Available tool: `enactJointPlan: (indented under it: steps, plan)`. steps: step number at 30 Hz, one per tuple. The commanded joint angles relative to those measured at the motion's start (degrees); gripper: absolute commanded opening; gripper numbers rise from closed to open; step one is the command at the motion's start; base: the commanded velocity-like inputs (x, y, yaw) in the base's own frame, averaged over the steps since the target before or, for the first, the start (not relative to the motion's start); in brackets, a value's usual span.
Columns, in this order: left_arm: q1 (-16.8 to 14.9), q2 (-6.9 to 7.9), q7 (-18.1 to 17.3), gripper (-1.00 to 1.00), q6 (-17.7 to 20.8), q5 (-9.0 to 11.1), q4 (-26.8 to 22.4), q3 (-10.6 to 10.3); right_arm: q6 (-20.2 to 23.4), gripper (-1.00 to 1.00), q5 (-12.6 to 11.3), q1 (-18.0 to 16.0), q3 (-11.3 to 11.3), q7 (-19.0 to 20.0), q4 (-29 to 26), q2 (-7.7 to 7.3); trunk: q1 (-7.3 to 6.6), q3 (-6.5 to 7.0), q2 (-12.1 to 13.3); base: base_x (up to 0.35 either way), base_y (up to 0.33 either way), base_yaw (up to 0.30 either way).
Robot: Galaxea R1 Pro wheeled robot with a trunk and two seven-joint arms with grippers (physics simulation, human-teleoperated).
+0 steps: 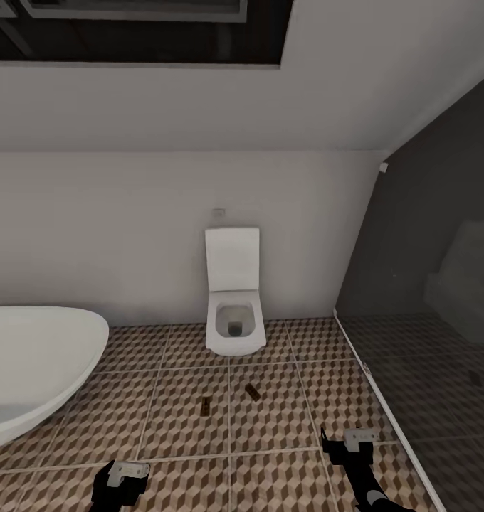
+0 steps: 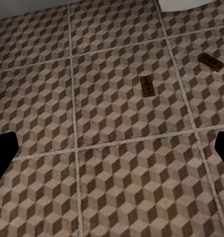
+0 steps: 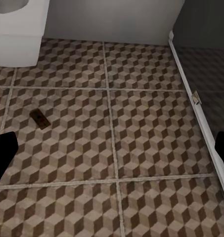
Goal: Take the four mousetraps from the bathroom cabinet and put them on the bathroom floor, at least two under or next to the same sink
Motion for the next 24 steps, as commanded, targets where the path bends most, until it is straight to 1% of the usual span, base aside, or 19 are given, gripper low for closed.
enactJointPlan:
  steps: [1,24]
  plan:
    - [-0.1,-0.03,0.1,1.00,-0.3,0.3,0.2,-0.5,-0.1,1.00,-0.5,0.0,0.5,-0.1,0.0,0.00,0.03,-0.11,-0.1,0.000,0.000,0.000]
    - [-0.1,-0.03,0.1,1.00,-0.3,0.3,0.2,-0.5,-0.1,1.00,-0.5,0.0,0.5,-0.2,0.0,0.00,0.03,-0.11,-0.1,0.000,0.000,0.000]
